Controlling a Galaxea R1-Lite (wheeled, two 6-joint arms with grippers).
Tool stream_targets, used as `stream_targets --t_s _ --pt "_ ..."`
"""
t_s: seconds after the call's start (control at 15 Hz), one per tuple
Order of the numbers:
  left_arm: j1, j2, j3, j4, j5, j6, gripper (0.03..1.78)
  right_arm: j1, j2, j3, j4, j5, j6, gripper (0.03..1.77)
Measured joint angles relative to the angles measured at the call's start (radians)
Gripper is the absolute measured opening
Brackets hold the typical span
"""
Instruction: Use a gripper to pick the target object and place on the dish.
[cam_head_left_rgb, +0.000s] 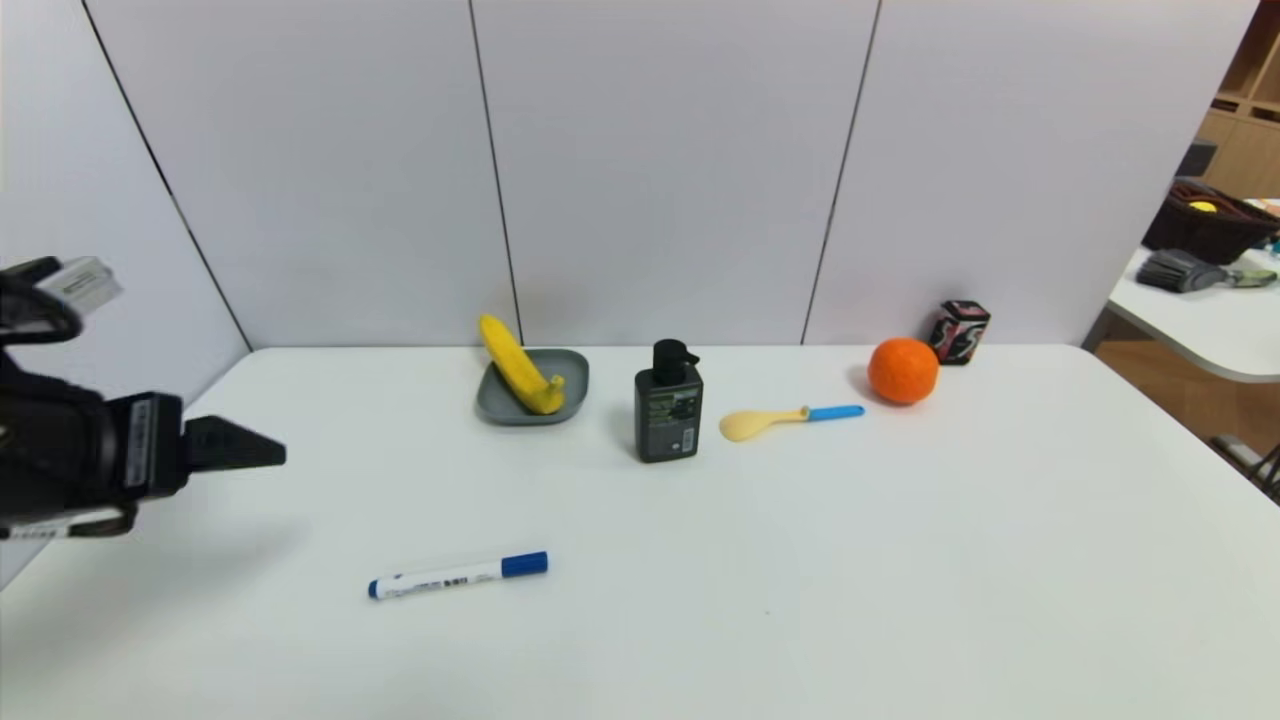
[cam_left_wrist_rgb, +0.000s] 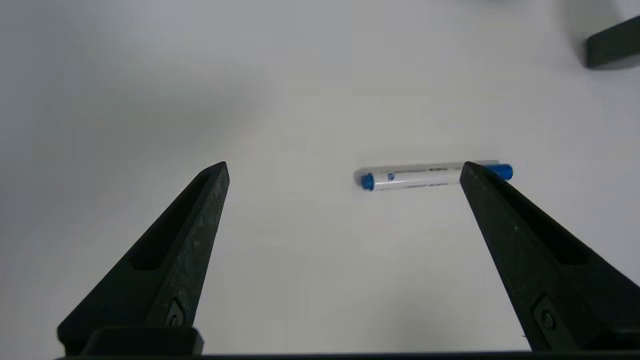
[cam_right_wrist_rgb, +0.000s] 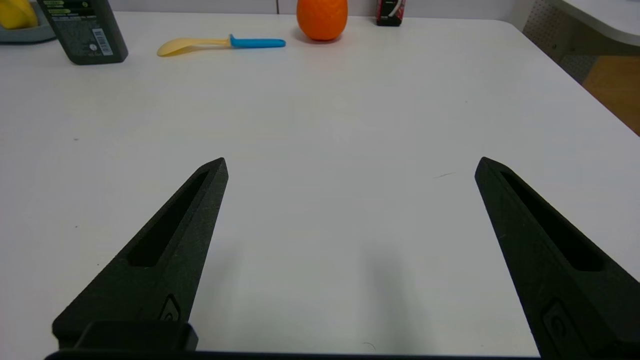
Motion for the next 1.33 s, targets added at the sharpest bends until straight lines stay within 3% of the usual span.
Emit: stream_targets --t_s 0.4,0.67,0.87,1.13,1.33 --pt "0.037 -0.558 0.451 -0.261 -0.005 0.366 1.68 0.000 0.000 0.000 0.000 0.000 0.000 1.71" --pt "0.062 -0.881 0.670 -0.349 -0.053 0.517 1.69 0.000 0.000 0.000 0.000 0.000 0.000 1.71" --pt "0.092 -1.054 0.819 -0.399 -0.114 0.537 1.69 0.000 0.000 0.000 0.000 0.000 0.000 1.71" --pt "0.105 -1.211 0.993 -0.427 -0.094 0.537 1.69 0.000 0.000 0.000 0.000 0.000 0.000 1.71" --pt "0.106 -1.248 1.023 -0.438 -0.086 0.527 1.69 0.000 0.000 0.000 0.000 0.000 0.000 1.71"
